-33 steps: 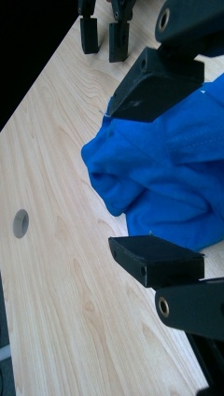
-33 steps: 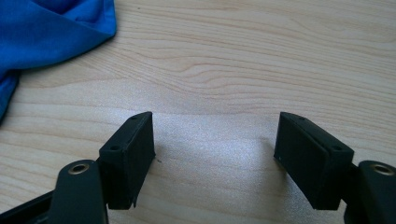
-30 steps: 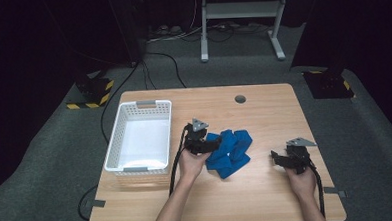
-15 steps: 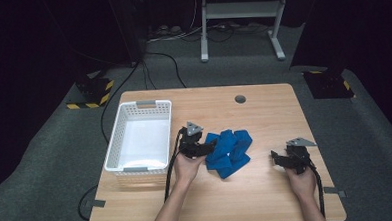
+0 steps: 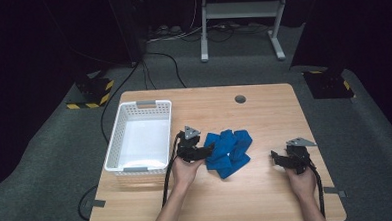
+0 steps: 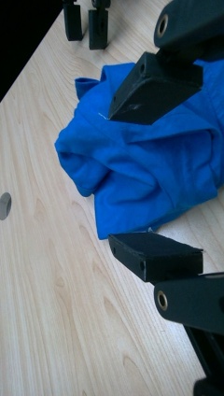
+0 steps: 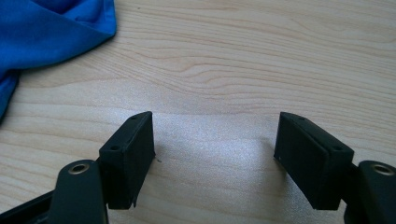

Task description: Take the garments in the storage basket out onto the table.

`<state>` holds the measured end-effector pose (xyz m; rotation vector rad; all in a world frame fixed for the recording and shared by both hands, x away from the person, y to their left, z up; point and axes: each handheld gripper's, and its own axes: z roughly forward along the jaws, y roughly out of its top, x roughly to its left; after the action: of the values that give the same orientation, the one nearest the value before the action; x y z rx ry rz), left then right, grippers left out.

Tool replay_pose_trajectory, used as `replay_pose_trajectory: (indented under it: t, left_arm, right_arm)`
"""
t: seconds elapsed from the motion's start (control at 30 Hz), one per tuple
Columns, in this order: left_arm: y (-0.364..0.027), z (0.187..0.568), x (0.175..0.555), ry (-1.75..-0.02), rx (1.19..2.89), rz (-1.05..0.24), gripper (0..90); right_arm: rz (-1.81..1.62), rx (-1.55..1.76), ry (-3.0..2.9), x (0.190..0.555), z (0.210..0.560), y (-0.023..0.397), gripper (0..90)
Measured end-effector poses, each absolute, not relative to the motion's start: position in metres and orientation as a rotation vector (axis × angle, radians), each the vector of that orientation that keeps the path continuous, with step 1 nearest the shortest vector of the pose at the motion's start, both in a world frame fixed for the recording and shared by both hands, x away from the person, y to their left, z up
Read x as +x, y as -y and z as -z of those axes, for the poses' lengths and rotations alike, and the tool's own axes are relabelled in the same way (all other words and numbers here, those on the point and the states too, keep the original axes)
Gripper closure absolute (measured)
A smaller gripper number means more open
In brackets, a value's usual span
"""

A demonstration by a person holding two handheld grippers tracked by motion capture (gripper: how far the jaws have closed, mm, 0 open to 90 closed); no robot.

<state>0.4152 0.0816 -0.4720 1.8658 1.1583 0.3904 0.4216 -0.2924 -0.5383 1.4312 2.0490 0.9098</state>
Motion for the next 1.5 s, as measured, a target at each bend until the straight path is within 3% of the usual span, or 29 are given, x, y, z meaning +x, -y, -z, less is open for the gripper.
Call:
replay_pose_trajectory:
  t: [0.43,1.5]
  left_arm:
    - [-0.083,0.482,0.41,-1.173,1.858,-0.345,35.0]
    - [-0.087,0.516,0.393,-1.216,1.903,-0.384,35.1]
  right_arm:
    - [-0.91,1.431,-2.049,0.422,0.538,0.292,28.5]
    - [-0.909,1.432,-2.048,0.422,0.538,0.292,28.7]
